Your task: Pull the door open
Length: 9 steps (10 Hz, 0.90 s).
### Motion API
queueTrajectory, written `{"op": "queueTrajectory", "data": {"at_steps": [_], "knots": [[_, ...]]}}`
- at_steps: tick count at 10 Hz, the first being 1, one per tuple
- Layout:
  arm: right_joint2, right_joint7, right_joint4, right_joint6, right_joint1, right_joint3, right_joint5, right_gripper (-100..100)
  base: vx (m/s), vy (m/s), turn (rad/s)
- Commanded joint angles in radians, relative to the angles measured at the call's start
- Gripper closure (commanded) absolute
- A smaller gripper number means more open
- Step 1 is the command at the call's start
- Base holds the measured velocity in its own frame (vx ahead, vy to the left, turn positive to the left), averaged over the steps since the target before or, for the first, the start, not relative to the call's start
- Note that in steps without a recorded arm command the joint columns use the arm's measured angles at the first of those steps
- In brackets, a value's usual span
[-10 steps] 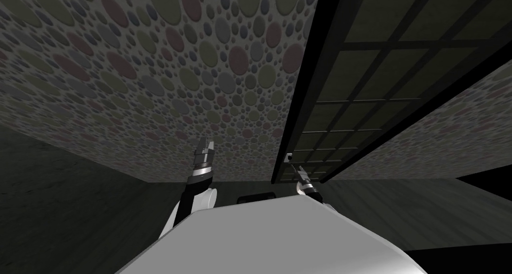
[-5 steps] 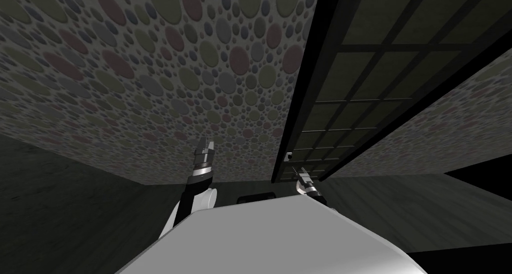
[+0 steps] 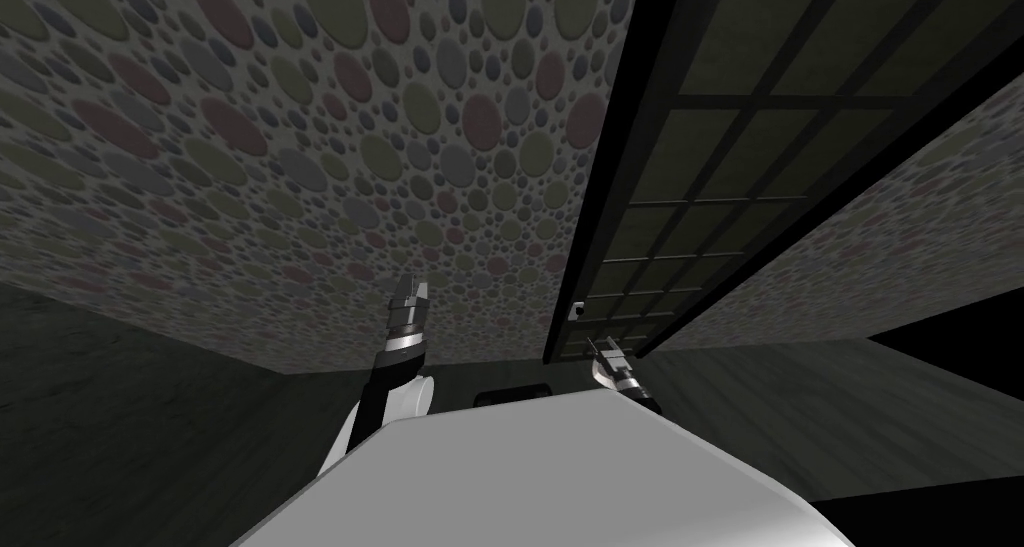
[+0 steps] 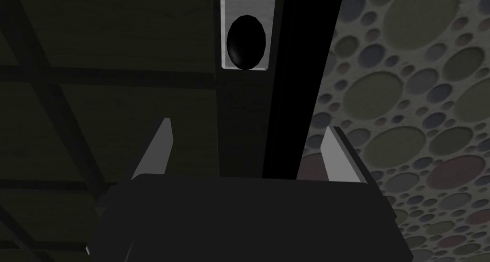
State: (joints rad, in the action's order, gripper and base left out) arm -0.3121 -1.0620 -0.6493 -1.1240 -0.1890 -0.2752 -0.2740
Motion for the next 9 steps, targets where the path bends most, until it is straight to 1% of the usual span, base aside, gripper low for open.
{"op": "queueTrajectory", "data": {"at_steps": [1,5,6,7,8,9], "knots": [[0.003,-0.004,0.002,0.007,0.008,-0.002,0.002,-100,0.139,0.005,0.034],[0.01,-0.016,0.008,0.027,0.028,-0.009,0.007,-100,0.193,-0.012,0.04],[0.012,-0.019,0.01,0.032,0.033,-0.011,0.008,-100,0.177,-0.059,0.043],[0.013,-0.021,0.011,0.035,0.036,-0.012,0.009,-100,0.193,-0.044,0.038],[0.013,-0.019,0.008,0.033,0.033,-0.011,0.008,-100,0.087,-0.013,0.0],[0.013,-0.019,0.008,0.033,0.033,-0.011,0.008,100,-0.025,0.007,-0.008]]}}
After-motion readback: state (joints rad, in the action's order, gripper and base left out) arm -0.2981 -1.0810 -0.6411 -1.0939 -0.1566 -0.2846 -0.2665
